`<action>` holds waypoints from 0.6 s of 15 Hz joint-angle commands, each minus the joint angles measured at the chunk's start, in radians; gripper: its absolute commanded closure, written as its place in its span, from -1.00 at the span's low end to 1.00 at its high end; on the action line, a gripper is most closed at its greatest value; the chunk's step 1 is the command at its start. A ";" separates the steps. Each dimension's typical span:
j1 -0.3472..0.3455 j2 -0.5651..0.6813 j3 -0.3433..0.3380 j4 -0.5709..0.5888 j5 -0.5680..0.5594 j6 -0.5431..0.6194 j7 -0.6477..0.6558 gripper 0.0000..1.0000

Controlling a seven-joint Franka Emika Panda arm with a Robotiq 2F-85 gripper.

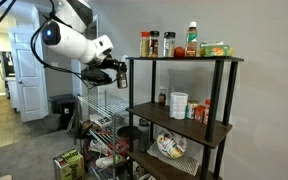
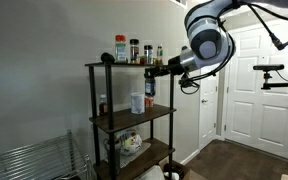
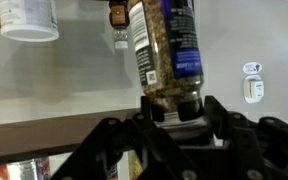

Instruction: Pick up the clear container with a black lid from the second shelf from the top and put it on the top shelf

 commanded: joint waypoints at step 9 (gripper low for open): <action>0.088 -0.003 -0.030 0.186 -0.367 0.147 0.267 0.38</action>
